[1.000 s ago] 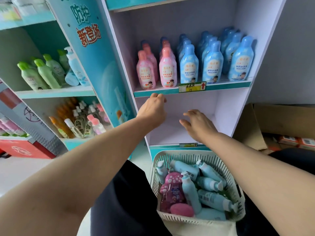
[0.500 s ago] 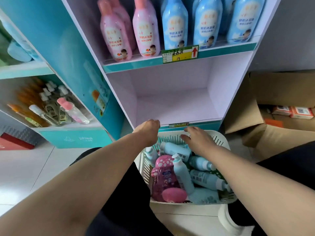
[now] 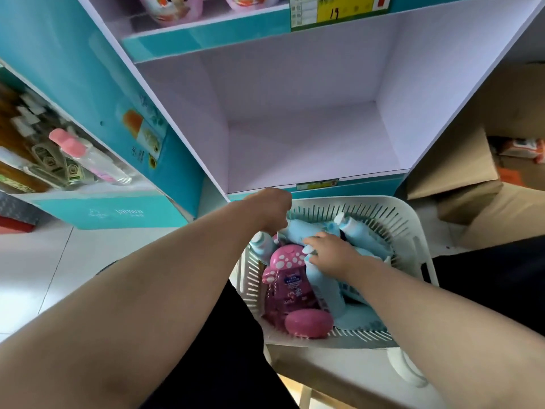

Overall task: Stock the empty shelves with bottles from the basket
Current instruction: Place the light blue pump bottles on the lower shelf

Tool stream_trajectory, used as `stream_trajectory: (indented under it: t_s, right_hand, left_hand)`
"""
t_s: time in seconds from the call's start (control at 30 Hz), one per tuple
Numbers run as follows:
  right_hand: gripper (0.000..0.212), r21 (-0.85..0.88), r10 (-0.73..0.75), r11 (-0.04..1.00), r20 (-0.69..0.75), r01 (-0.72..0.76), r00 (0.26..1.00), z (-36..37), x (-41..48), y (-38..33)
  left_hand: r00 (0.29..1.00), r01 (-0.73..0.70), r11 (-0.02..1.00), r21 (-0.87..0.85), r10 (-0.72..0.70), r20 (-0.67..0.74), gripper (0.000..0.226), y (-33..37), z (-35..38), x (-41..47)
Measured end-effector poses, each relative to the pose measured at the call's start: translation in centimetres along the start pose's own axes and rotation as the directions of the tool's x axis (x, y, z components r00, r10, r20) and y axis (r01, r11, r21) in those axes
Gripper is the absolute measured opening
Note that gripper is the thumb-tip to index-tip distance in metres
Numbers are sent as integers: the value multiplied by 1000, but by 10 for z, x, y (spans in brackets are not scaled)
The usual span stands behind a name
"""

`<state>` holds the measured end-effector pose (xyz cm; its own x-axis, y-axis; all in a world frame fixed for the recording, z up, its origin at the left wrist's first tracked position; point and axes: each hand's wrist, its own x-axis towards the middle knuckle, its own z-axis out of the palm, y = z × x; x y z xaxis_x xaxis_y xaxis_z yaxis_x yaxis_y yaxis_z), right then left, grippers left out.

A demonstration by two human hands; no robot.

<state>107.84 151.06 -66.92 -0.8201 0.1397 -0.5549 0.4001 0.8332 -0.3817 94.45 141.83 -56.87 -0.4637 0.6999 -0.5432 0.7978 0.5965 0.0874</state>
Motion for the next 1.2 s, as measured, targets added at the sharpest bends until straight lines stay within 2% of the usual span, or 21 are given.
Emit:
stream_trajectory:
  t_s: [0.1, 0.17, 0.3, 0.37, 0.5, 0.63, 0.77, 0.9, 1.0, 1.07, 1.2]
  right_hand:
    - [47, -135, 0, 991, 7, 1, 1000, 2, -1, -2]
    - [45, -167, -4, 986, 5, 4, 1000, 0, -4, -5]
    - [33, -14, -47, 999, 97, 48, 994, -7, -16, -13]
    - [27, 53, -64, 997, 81, 60, 995, -12, -26, -15]
    - [21, 126, -36, 991, -26, 39, 999, -33, -48, -20]
    - [35, 171, 59, 985, -229, -19, 972, -75, -62, -30]
    - [40, 259, 144, 966, -441, -28, 886, -113, -69, -41]
    - [41, 290, 209, 956, -583, -40, 785, -140, -65, -52]
    - [40, 364, 249, 931, -638, 0, 729, -152, -51, -53]
    - [40, 408, 255, 912, -643, 41, 723, -157, -43, -52]
    - [38, 462, 249, 882, -619, 89, 745, -163, -20, -36]
  left_hand:
    - [1000, -7, 1000, 3, 7, 13, 36, -5, -3, -3]
    - [1000, -6, 1000, -10, 6, 20, 40, -9, -3, -5]
    - [1000, -3, 1000, -24, 4, 26, 44, -14, -4, -11]
    - [999, -16, 1000, -27, 17, 30, 47, -15, -5, -15]
    - [999, -45, 998, -45, 45, 14, 47, -20, -6, -23]
    - [999, -34, 993, -111, 35, 9, 55, -23, -10, -34]
    - [999, -50, 969, -240, 47, -19, 64, -19, -12, -39]
    - [989, -58, 950, -305, 14, -145, 75, -6, -14, -32]
    - [952, -45, 917, -396, -80, -294, 70, 0, -21, -15]
    - [918, -51, 877, -478, -148, -369, 65, -1, -26, -4]
    - [906, -78, 857, -510, -153, -395, 55, -2, -32, 24]
